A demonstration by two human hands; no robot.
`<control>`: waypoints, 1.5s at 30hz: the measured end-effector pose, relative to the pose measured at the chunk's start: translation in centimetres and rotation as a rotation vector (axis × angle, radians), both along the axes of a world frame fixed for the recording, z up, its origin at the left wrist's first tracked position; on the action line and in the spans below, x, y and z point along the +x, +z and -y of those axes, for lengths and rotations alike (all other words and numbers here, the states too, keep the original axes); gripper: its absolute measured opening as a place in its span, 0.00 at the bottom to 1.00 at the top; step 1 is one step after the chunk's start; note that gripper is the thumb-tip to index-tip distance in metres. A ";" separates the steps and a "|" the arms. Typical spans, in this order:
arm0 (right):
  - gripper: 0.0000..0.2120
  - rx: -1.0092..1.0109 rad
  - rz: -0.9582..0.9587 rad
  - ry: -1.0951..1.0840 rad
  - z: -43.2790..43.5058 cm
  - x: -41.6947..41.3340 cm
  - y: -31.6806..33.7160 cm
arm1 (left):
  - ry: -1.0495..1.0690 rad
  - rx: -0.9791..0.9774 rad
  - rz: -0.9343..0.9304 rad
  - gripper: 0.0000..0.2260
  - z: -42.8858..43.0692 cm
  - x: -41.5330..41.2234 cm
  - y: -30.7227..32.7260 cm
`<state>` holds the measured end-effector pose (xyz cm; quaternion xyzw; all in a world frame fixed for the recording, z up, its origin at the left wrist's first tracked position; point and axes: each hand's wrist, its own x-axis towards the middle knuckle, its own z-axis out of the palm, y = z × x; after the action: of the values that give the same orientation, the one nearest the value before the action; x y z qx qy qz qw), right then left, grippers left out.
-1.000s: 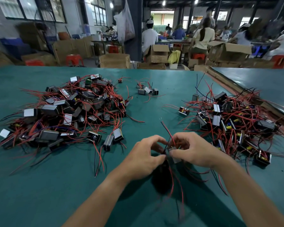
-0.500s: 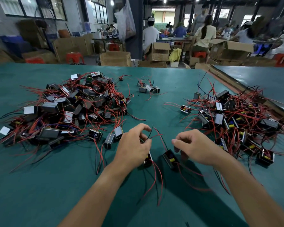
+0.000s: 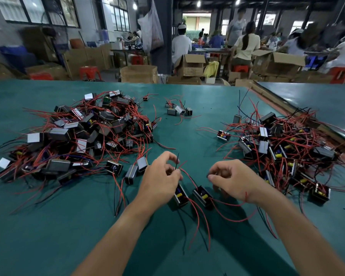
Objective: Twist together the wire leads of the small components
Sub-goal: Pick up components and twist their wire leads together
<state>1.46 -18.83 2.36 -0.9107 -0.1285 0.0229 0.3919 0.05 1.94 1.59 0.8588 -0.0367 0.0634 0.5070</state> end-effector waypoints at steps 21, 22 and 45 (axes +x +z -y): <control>0.20 0.115 -0.046 0.158 -0.9 -0.4 -0.4 | -0.098 -0.070 -0.026 0.07 0.1 -0.3 0.2; 0.19 0.148 -0.067 0.191 -1.1 -0.5 -0.4 | -0.110 -0.075 -0.041 0.07 0.1 -0.4 0.2; 0.02 0.173 -0.193 0.133 -1.6 -0.9 -0.9 | -0.042 -0.098 -0.009 0.07 0.0 -0.4 0.2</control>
<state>0.55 -17.25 1.43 -0.8566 -0.1519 0.1252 0.4770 -0.32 1.90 1.74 0.8322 -0.0493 0.0506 0.5500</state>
